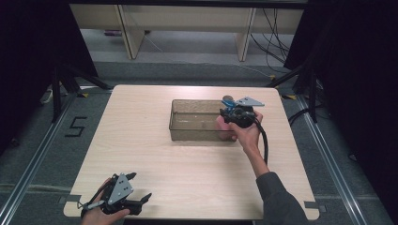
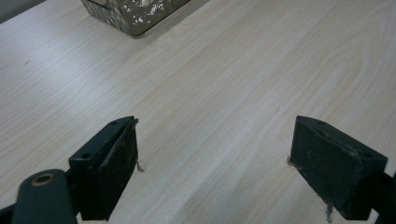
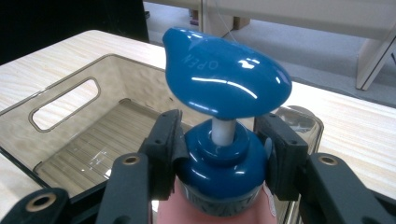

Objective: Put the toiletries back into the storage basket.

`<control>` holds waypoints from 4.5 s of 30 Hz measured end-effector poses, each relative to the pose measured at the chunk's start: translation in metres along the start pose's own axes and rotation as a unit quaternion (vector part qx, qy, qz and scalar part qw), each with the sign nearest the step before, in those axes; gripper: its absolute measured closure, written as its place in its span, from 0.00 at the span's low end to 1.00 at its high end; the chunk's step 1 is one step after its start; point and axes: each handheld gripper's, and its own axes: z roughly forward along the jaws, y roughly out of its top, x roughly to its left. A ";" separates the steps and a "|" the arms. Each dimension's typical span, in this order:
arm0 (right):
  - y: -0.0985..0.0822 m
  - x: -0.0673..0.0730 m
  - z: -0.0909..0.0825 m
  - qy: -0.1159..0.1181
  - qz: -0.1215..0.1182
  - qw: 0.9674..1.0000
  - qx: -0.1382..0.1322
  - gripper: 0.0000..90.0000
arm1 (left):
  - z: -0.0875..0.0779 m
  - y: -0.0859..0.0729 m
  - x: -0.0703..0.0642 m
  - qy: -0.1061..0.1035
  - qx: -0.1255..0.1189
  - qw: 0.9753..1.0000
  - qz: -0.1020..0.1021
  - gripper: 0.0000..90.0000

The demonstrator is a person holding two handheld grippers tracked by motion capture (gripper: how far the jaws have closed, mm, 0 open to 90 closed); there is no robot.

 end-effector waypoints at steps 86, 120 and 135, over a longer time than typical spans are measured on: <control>-0.014 0.016 -0.060 0.039 0.056 0.997 -0.041 0.24 | 0.000 0.000 -0.001 0.011 -0.002 1.000 0.001 0.16; -0.025 0.030 -0.076 0.054 0.057 0.997 -0.025 0.23 | 0.001 0.000 -0.001 0.004 -0.006 1.000 -0.007 0.16; -0.036 0.037 -0.081 0.059 0.047 0.997 -0.024 0.23 | 0.001 0.000 -0.001 0.005 -0.010 1.000 -0.012 0.16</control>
